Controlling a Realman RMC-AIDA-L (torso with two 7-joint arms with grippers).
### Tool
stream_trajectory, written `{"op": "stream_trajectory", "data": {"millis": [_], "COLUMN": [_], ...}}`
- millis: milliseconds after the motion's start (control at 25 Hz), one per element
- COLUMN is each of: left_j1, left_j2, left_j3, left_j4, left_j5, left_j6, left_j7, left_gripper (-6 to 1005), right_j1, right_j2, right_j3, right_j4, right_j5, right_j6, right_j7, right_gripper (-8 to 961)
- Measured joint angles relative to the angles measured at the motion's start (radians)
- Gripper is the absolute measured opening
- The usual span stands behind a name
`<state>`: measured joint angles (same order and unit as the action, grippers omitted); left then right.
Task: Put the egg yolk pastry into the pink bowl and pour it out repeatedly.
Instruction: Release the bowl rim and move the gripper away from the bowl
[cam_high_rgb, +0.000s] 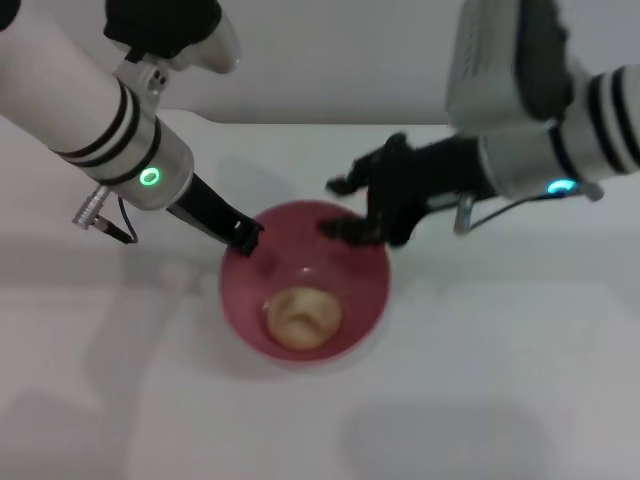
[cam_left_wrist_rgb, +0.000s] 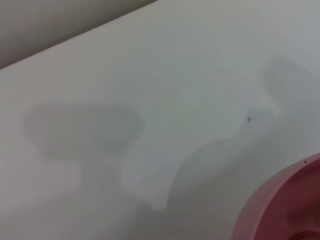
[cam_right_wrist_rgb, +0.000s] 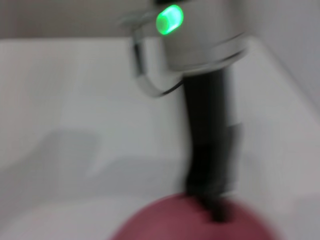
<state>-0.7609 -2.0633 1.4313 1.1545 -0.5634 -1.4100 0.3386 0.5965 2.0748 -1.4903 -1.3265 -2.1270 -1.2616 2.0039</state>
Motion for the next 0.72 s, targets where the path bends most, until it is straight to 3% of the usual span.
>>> {"op": "stream_trajectory", "data": {"millis": [160,360,720], "left_j1": [0.004,-0.002,-0.013], "left_j2": [-0.003,-0.007,-0.004], "left_j3": [0.065,0.125,0.142], "left_j4": [0.001,-0.005,-0.006], "left_j5": [-0.002,-0.02,-0.027], "left_j6": [0.006,0.014,0.021], "left_j7": [-0.005,-0.01,-0.011], "left_gripper": [100,101,104], "right_j1": [-0.07,-0.109,-0.123], "right_j2": [0.006,0.007,0.008], "right_j3": [0.16,0.255,0.277], "right_j4": [-0.009,0.013,0.048], "right_j5": [0.027,0.042,0.047], "right_j6": [0.075,0.08,0.081], "right_j7": [-0.004,-0.008,-0.015], "right_gripper": [445,445,445]}}
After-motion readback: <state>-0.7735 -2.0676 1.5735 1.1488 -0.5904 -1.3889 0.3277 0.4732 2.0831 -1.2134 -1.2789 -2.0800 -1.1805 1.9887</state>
